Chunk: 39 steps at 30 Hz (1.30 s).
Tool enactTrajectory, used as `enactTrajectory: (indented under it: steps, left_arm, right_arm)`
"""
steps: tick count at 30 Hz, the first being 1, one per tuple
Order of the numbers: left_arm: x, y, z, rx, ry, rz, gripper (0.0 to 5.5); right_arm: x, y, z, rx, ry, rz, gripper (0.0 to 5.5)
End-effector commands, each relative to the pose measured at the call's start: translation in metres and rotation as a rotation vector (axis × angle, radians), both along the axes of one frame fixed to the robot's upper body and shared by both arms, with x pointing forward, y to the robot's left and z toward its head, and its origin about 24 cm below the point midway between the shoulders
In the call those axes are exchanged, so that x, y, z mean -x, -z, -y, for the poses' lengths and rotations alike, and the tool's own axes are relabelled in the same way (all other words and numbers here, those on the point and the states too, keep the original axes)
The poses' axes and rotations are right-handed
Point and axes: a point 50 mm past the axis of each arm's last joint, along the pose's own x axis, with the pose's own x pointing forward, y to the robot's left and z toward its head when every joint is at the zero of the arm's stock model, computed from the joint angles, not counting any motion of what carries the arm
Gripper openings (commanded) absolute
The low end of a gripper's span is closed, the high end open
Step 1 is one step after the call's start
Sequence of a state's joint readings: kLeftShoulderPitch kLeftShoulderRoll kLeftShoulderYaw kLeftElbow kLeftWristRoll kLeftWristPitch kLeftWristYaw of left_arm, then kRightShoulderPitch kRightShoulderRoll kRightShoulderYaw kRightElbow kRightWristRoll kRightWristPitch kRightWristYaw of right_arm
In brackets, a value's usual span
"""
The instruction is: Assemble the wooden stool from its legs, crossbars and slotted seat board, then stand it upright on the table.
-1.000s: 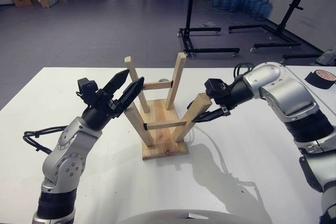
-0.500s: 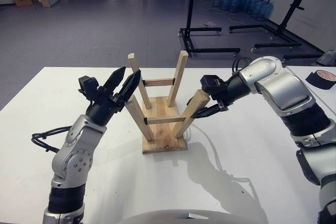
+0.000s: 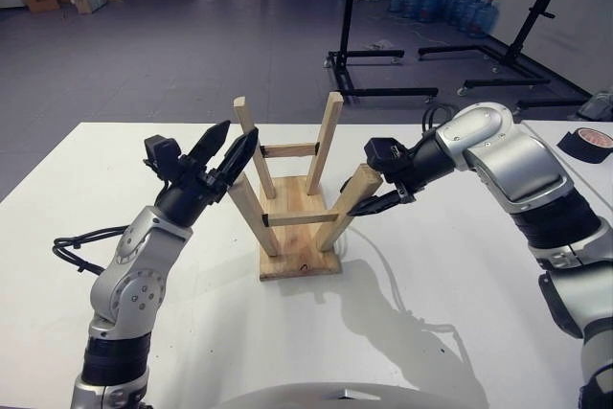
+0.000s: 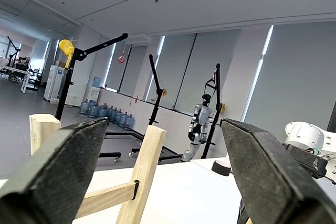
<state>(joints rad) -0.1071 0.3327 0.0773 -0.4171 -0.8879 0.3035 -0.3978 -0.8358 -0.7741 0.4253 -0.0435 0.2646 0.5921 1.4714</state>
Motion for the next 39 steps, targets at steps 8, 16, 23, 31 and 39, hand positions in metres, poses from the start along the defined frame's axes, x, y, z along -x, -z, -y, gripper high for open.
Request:
enactTrajectory:
  steps: [8, 16, 23, 31, 39]
  left_arm:
    - [0.004, 0.038, 0.040, -0.106, 0.183, -0.190, 3.90]
    - [0.001, 0.027, 0.019, -0.118, 0.127, -0.143, 3.90]
    - [-0.003, 0.023, 0.015, -0.130, 0.116, -0.126, 3.90]
    - [-0.006, 0.012, 0.011, -0.137, 0.112, -0.090, 3.90]
    - [0.001, -0.022, 0.033, -0.099, 0.201, 0.016, 3.90]
  right_arm:
    - [0.001, 0.029, -0.030, -0.054, -0.054, -0.030, 2.82]
    - [-0.004, 0.004, -0.019, -0.103, -0.014, 0.042, 4.24]
    - [-0.008, -0.025, -0.006, -0.185, 0.057, 0.148, 4.42]
    - [-0.003, -0.033, 0.017, -0.215, 0.131, 0.184, 4.42]
    - [0.000, -0.052, 0.019, -0.394, 0.240, 0.313, 4.42]
